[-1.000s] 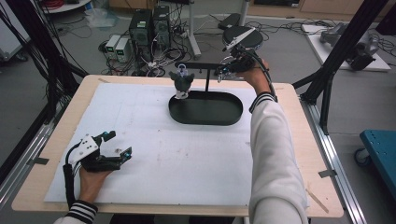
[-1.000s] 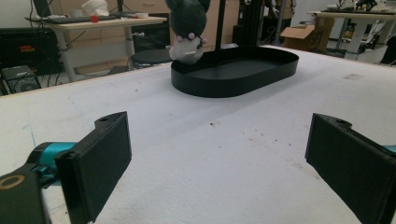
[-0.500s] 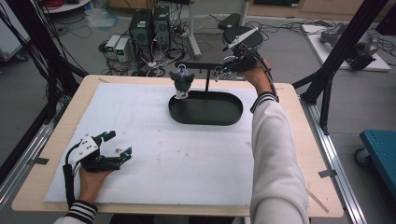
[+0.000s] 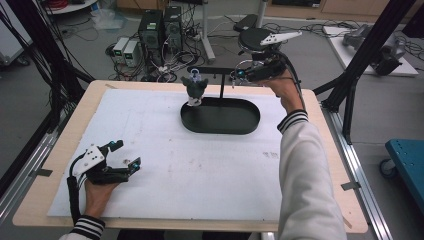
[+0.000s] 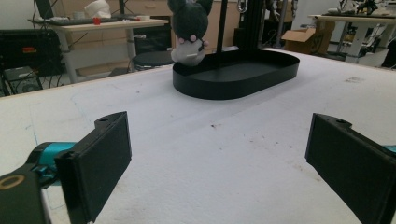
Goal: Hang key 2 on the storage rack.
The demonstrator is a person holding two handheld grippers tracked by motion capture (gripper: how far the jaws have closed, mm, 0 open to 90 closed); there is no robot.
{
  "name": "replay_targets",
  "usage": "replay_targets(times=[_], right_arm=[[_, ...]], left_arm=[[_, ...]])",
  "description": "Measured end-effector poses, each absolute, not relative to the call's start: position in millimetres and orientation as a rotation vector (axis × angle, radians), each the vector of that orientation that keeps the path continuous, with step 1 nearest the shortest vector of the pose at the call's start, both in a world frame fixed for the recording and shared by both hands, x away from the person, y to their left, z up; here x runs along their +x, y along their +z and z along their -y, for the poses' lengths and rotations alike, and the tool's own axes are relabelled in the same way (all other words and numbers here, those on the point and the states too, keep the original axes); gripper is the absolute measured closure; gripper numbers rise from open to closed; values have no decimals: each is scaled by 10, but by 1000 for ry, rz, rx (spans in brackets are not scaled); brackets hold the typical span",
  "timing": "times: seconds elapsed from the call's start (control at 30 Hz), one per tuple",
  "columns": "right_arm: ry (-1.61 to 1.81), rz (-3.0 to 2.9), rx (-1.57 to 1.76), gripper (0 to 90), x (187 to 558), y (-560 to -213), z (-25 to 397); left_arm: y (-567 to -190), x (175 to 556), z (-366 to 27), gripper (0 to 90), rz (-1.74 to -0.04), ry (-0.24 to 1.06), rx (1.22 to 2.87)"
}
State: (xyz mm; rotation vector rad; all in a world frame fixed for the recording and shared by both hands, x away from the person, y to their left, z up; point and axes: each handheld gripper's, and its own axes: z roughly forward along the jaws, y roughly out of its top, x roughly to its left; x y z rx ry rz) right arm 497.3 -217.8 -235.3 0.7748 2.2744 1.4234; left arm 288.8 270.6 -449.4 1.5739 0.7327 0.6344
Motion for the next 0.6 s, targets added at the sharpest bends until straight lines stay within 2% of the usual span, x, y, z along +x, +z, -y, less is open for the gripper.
replay_targets(times=[0.3, 0.6], right_arm=[[1491, -2198, 732, 7, 4333, -2465, 2382], [1573, -2001, 765, 7, 3652, -3097, 2564]], left_arm=[[-4497, 2897, -2729, 73, -746, 616, 1554], [-4501, 2890, -2739, 72, -742, 619, 1540]])
